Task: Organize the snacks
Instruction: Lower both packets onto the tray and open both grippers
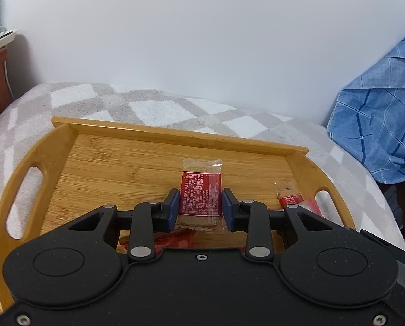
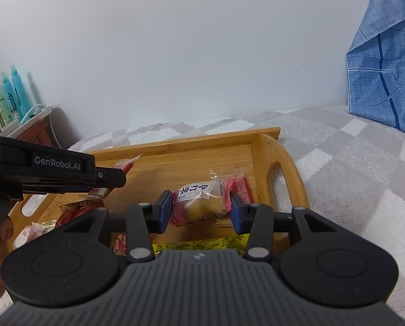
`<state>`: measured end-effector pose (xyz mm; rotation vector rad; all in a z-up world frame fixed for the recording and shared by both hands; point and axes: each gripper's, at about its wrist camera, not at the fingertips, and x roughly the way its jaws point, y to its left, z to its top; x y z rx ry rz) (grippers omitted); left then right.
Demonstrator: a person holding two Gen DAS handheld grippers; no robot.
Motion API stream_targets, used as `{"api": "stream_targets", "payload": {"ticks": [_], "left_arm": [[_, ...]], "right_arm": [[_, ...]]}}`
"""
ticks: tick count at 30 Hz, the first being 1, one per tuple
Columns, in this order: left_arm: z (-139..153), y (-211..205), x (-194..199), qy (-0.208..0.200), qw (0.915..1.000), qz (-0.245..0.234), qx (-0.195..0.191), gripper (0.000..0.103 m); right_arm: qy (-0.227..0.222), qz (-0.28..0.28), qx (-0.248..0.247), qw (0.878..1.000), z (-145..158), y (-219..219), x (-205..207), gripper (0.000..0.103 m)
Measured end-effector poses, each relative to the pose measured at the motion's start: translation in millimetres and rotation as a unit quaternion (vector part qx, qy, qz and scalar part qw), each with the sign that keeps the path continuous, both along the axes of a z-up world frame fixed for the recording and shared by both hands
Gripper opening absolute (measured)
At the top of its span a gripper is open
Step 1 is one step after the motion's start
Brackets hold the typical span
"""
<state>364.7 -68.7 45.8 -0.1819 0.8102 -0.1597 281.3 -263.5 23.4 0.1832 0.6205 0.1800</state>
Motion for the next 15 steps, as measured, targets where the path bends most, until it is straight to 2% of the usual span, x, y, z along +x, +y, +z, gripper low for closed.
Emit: {"api": "stream_targets", "payload": {"ticks": [12, 15], "left_arm": [[-11, -13, 2, 0.001, 0.9997, -0.005, 0.023, 0.032], [-14, -16, 3, 0.004, 0.9996, -0.004, 0.028, 0.032]], "right_arm": [[0.000, 0.005, 0.004, 1.000, -2, 1, 2, 0.049], [0.000, 0.006, 0.004, 1.000, -1, 1, 2, 0.055]]}}
